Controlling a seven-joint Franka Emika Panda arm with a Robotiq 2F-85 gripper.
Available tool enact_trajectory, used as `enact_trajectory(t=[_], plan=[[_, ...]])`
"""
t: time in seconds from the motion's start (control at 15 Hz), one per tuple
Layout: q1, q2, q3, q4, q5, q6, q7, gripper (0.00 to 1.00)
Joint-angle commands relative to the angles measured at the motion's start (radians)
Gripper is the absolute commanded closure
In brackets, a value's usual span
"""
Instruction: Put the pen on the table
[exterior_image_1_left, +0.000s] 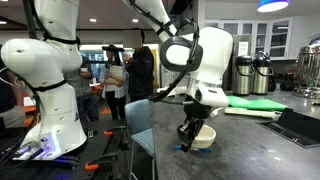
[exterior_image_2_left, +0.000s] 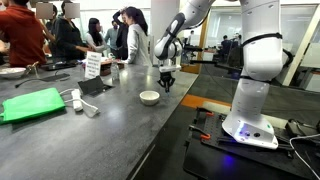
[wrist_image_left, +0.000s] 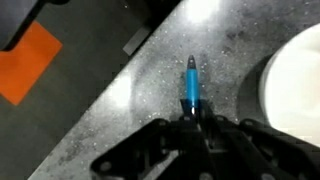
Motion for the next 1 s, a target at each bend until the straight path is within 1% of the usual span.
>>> enact_trajectory(t=[0.0,0.07,0.27,0.47,0.53,0.8,0.93], plan=[[0.001,0.028,-0.012,0.024,0.003,-0.025,-0.017,0.55],[0.008,0.025,-0.015,0.034,-0.005,-0.035,-0.007,0.48],[0.028,-0.022,-0.015,0.014,-0.037,-0.007,-0.011,0.24],[0.060,-0.111,-0.009,-0.009,-0.087,-0.005,0.005,0.03],[0.061,-0.140,0.001,-0.012,-0.086,-0.009,-0.014,0.00],[0.081,-0.253,0.047,-0.021,-0.081,-0.046,-0.055,0.00],[0.092,-0.291,0.065,-0.021,-0.124,-0.082,-0.035,0.00]])
